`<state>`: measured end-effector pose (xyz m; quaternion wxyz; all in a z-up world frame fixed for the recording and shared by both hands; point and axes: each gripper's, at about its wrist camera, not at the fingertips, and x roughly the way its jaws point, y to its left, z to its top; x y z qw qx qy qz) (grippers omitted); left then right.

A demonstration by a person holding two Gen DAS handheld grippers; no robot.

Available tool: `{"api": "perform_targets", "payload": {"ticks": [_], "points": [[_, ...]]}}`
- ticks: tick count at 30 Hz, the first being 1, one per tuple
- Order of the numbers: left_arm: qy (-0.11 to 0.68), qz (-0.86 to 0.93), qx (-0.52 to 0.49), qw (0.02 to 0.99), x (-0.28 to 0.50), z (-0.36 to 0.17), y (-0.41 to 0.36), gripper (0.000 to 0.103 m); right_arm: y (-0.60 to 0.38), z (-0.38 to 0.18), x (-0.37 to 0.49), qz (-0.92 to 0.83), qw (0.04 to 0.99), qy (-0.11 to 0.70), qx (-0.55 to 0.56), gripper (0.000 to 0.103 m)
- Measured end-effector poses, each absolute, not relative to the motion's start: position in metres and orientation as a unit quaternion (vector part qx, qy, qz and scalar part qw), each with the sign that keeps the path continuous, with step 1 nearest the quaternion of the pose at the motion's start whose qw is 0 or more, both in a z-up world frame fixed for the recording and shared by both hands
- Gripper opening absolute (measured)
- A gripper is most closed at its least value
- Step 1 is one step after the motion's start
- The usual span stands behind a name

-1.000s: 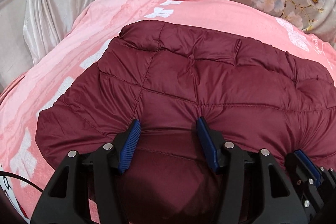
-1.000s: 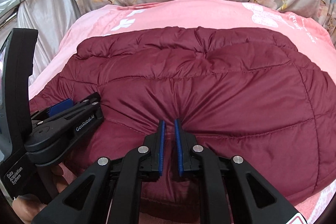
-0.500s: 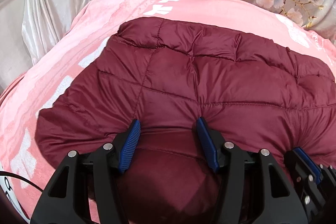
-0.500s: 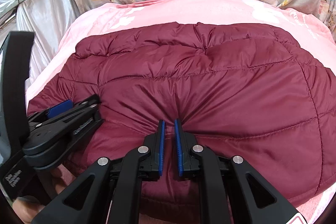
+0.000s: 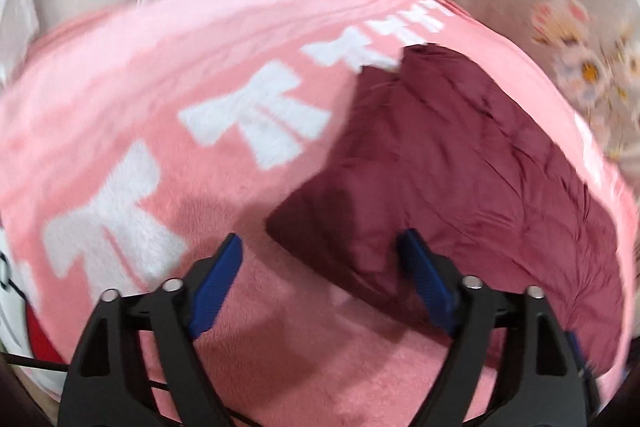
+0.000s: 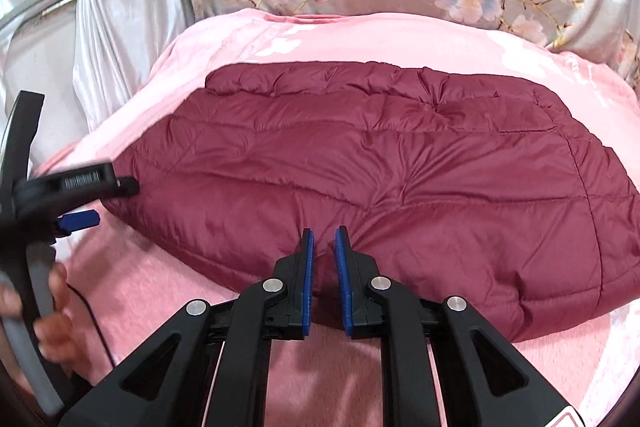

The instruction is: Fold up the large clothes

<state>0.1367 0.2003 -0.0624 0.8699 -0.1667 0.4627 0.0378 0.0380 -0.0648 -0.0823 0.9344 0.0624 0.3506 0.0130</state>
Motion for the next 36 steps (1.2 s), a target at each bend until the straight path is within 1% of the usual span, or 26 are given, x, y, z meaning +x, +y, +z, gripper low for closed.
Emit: {"api": "perform_targets", "payload": {"ticks": [2,5,7,8,9,13,14,15,16,18,19,20,21,23,26,29,33,34,36], "points": [[0.473,0.032,-0.192,0.859,0.14,-0.068,0.207,0.087,-0.067,-0.082,0.037,0.01,0.935,0.348,0.068,0.013],[0.47,0.037,-0.215,0.856,0.14,-0.068,0.214,0.087,-0.074,-0.078,0.032,0.007,0.934,0.346,0.084,0.013],[0.473,0.036,-0.222,0.852,0.143,-0.071,0.213,0.09,-0.075,-0.081,0.034,0.007,0.93,0.357,0.086,0.013],[0.476,0.032,-0.221,0.85,0.146,-0.073,0.212,0.096,-0.075,-0.084,0.035,0.007,0.929,0.36,0.088,0.013],[0.477,0.03,-0.212,0.852,0.15,-0.074,0.208,0.098,-0.075,-0.086,0.036,0.007,0.928,0.361,0.088,0.013],[0.476,0.026,-0.201,0.856,0.155,-0.074,0.197,0.097,-0.073,-0.095,0.04,0.003,0.927,0.366,0.084,0.013],[0.476,0.019,-0.205,0.855,0.156,-0.073,0.196,0.093,-0.073,-0.096,0.041,0.003,0.927,0.367,0.084,0.013],[0.477,0.01,-0.207,0.854,0.156,-0.071,0.193,0.082,-0.074,-0.097,0.041,0.004,0.926,0.367,0.086,0.013],[0.478,-0.007,-0.21,0.853,0.156,-0.068,0.188,0.075,-0.076,-0.098,0.042,0.005,0.926,0.368,0.09,0.013],[0.482,-0.035,-0.214,0.849,0.157,-0.063,0.178,0.043,-0.078,-0.099,0.043,0.008,0.925,0.367,0.093,0.013],[0.478,-0.041,-0.209,0.852,0.155,-0.059,0.173,0.034,-0.078,-0.099,0.043,0.009,0.925,0.367,0.095,0.013],[0.471,-0.047,-0.201,0.857,0.152,-0.05,0.167,0.021,-0.078,-0.099,0.042,0.01,0.925,0.366,0.097,0.013],[0.466,-0.051,-0.199,0.861,0.151,-0.045,0.164,0.016,-0.08,-0.097,0.039,0.012,0.926,0.362,0.104,0.013],[0.443,-0.069,-0.19,0.874,0.142,-0.022,0.155,0.012,-0.085,-0.092,0.032,0.013,0.928,0.351,0.123,0.01],[0.406,-0.096,-0.177,0.891,0.128,0.012,0.145,0.01,-0.091,-0.083,0.014,0.004,0.934,0.334,0.13,0.009],[0.378,-0.134,-0.166,0.901,0.117,0.041,0.129,0.01,-0.093,-0.088,0.011,0.007,0.93,0.347,0.123,0.008],[0.356,-0.177,-0.145,0.906,0.098,0.066,0.099,0.01,-0.094,-0.095,0.019,0.009,0.928,0.353,0.118,0.008],[0.35,-0.191,-0.136,0.907,0.092,0.072,0.089,0.01,-0.094,-0.098,0.023,0.006,0.928,0.354,0.117,0.005],[0.34,-0.216,-0.119,0.907,0.082,0.081,0.07,0.01,-0.099,-0.1,0.024,0.009,0.925,0.356,0.133,0.004]]}}
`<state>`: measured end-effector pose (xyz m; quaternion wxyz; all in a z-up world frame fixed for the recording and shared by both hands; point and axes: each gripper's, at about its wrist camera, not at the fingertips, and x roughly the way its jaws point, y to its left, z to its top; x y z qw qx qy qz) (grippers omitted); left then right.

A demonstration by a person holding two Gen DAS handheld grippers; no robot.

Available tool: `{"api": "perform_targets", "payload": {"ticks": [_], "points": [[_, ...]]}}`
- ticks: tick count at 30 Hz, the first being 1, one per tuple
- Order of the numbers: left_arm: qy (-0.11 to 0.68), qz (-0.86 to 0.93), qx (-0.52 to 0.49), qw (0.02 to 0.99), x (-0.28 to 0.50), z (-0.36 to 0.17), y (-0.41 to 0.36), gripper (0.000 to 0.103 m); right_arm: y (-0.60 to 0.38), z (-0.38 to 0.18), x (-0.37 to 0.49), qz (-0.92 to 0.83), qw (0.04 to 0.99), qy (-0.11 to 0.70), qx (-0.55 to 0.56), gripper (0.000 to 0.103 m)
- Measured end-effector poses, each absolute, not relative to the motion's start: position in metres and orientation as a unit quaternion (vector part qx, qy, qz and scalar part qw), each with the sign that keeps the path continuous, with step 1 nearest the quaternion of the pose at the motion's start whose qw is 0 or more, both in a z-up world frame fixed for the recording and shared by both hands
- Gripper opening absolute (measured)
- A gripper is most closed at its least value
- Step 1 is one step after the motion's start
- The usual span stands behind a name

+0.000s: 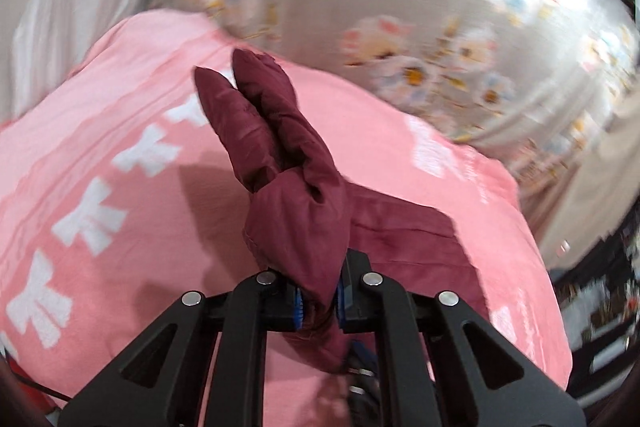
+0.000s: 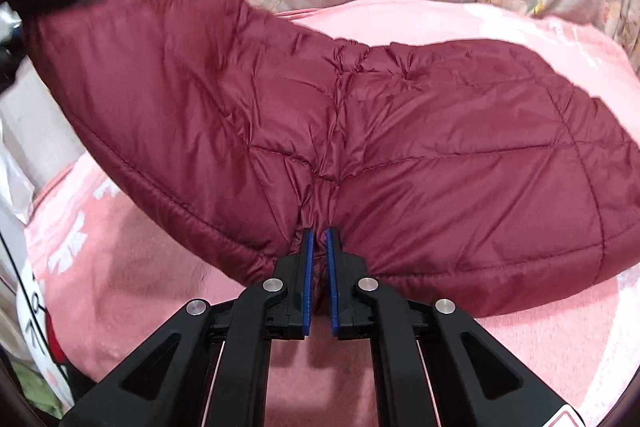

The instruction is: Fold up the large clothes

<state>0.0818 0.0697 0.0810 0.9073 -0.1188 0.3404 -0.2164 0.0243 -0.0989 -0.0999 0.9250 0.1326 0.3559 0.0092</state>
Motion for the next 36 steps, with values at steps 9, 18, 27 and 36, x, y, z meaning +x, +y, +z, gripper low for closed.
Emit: {"api": "perform_targets", "payload": {"ticks": [9,18,27,36], "points": [[0.322,-0.299,-0.04,0.897,0.057,0.102,-0.043,0.01,-0.142,-0.073,-0.035,-0.023,0.938,0.315,0.143,0.004],[0.384,-0.345,0.037,0.856,0.043,0.053,-0.175,0.01,-0.228,-0.09,-0.103,-0.133,0.92,0.329,0.165,0.004],[0.426,-0.324,0.087,0.84,0.03,-0.004,-0.227,0.033,-0.279,-0.097,-0.135,-0.176,0.907,0.327,0.199,0.008],[0.318,-0.276,0.007,0.907,0.047,0.102,-0.151,0.072,-0.299,-0.037,-0.101,-0.146,0.935,0.26,0.193,0.023]]}}
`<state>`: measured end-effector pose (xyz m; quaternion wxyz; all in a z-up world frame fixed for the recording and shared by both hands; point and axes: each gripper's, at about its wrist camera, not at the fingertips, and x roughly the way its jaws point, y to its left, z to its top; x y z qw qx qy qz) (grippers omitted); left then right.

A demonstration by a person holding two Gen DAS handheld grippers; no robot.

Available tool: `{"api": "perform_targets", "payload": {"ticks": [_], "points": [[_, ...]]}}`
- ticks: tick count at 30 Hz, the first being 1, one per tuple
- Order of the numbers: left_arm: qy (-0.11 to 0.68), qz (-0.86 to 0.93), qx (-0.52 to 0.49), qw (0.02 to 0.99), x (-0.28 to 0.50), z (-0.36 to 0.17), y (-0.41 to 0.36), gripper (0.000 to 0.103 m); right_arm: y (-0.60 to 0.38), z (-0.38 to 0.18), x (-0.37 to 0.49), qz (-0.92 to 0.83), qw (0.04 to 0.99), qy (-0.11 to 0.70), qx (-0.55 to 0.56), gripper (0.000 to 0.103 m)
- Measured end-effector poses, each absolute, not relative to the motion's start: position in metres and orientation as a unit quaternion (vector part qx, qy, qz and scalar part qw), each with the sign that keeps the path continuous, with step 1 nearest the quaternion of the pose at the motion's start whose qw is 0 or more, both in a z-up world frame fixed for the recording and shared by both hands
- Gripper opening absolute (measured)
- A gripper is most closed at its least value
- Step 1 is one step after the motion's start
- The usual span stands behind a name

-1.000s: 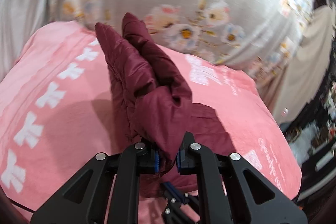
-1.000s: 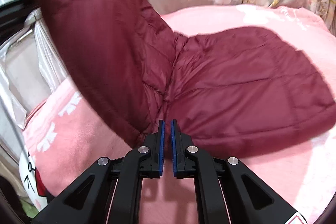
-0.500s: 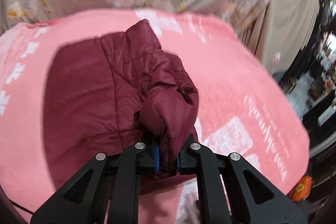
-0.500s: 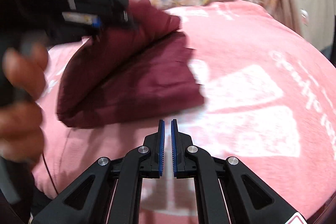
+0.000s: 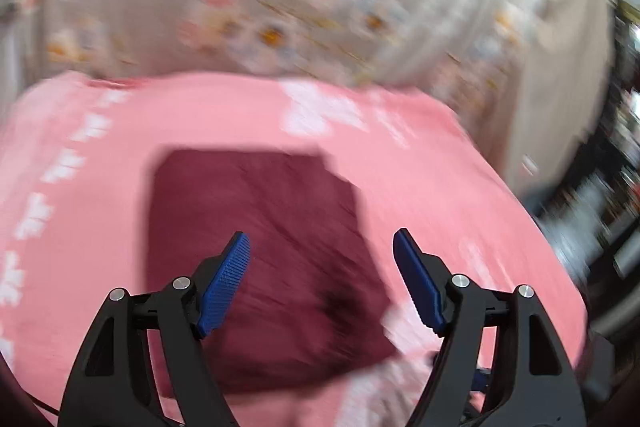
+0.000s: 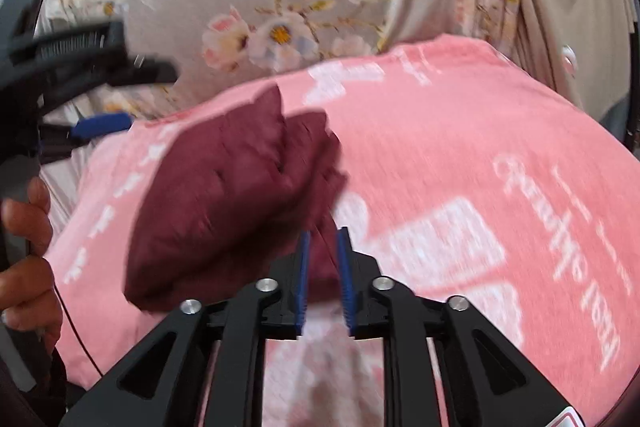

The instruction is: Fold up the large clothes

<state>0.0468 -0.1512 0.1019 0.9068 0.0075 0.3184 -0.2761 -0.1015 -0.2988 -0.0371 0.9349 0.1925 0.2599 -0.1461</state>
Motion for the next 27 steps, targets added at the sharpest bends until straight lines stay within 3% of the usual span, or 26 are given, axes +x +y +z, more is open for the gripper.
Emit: {"api": "perform_targets", "payload": {"ticks": [2,5,12,18,23,25,26,27], "points": [[0.311,-0.219,0.005,0.925,0.069,0.11,-0.134,0.072,-0.299,-0.013,-0.08,-0.133,0.943,0.238,0.19,0.039],[0.319,-0.148,-0.012,0.936,0.105,0.112,-0.104,0.072,-0.299,0.009,-0.047,-0.117,0.952,0.224,0.174,0.048],[0.34,-0.09,-0.037,0.936,0.155,0.101,-0.069,0.072,-0.292,0.013,0.026,-0.117,0.95,0.254,0.142,0.049],[0.349,-0.084,-0.026,0.933,0.172,0.089,-0.083,0.072,-0.305,0.024,0.081,-0.124,0.935,0.281,0.176,0.049],[0.359,-0.092,-0.011,0.929,0.182,0.076,-0.099,0.072,-0.321,-0.003,0.121,-0.147,0.91,0.344,0.182,0.049],[0.367,-0.097,-0.004,0.925,0.185,0.066,-0.107,0.072,-0.327,-0.019,0.131,-0.141,0.898,0.368,0.194,0.041],[0.371,-0.099,-0.001,0.923,0.187,0.062,-0.111,0.072,-0.329,-0.027,0.133,-0.133,0.894,0.376,0.205,0.024],[0.376,-0.103,0.001,0.921,0.188,0.058,-0.114,0.072,-0.331,-0.034,0.134,-0.118,0.892,0.38,0.216,0.014]]}}
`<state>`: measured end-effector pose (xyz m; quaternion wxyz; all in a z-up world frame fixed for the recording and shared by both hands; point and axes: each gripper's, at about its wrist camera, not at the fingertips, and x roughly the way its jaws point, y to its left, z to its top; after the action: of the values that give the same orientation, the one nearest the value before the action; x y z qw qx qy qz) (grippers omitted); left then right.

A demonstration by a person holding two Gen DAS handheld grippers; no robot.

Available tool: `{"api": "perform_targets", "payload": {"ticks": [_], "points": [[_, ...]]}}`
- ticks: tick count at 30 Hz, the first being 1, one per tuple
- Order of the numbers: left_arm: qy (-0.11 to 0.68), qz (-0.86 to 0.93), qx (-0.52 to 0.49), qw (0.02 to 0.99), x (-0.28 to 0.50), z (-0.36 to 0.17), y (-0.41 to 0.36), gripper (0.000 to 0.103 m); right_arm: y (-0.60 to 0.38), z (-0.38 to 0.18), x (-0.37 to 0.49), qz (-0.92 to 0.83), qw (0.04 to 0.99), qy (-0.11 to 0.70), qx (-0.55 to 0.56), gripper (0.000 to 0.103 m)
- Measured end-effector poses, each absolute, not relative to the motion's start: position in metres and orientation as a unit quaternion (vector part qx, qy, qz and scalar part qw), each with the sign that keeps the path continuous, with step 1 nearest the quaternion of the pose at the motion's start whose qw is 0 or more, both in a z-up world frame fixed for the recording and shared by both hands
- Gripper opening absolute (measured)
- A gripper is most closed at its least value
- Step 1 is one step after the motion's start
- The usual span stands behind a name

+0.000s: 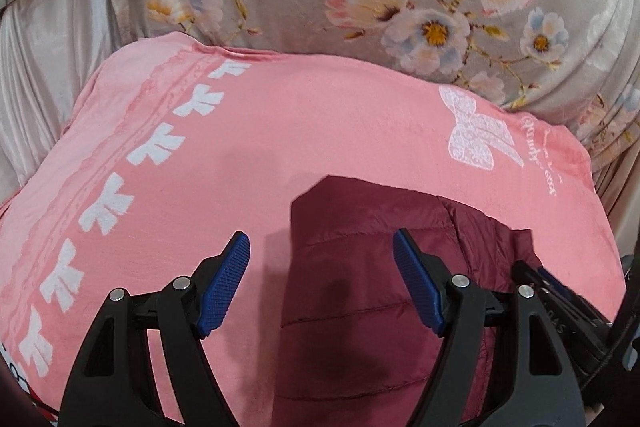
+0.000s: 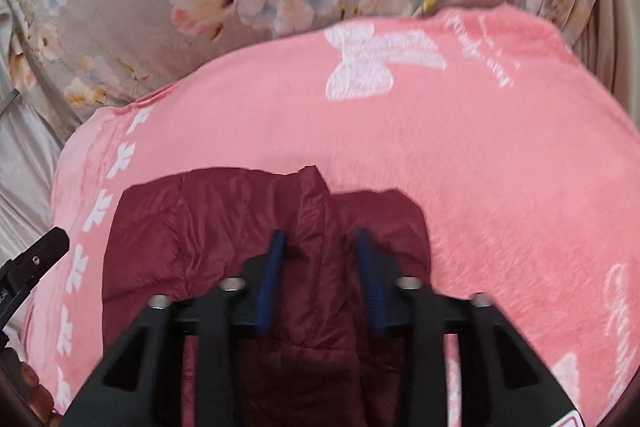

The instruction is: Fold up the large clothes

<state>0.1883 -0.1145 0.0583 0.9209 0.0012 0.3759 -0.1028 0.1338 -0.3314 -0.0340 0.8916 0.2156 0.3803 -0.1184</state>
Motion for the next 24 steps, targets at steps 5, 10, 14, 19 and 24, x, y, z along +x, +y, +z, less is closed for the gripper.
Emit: {"api": "perform_targets", "payload": {"ticks": [5,10,14,19,24], "points": [[0.39,-0.111,0.015,0.914,0.195,0.045,-0.133,0.071,-0.334,-0.019,0.111,-0.157,0.907,0.338,0.195,0.002],[0.396,-0.136,0.015,0.908,0.199,0.04,-0.164,0.072,-0.349,-0.017,0.103,-0.178,0.905,0.332,0.199,0.002],[0.406,-0.141,0.035,0.902,0.207,0.025,-0.195,0.072,-0.361,-0.035,0.096,-0.206,0.896,0.342,0.193,0.002],[0.422,-0.129,0.057,0.896,0.216,-0.005,-0.22,0.072,-0.369,-0.056,0.094,-0.205,0.892,0.353,0.196,0.002],[0.419,-0.116,0.056,0.899,0.22,-0.028,-0.221,0.075,-0.365,-0.069,0.1,-0.196,0.893,0.359,0.189,0.003]]}}
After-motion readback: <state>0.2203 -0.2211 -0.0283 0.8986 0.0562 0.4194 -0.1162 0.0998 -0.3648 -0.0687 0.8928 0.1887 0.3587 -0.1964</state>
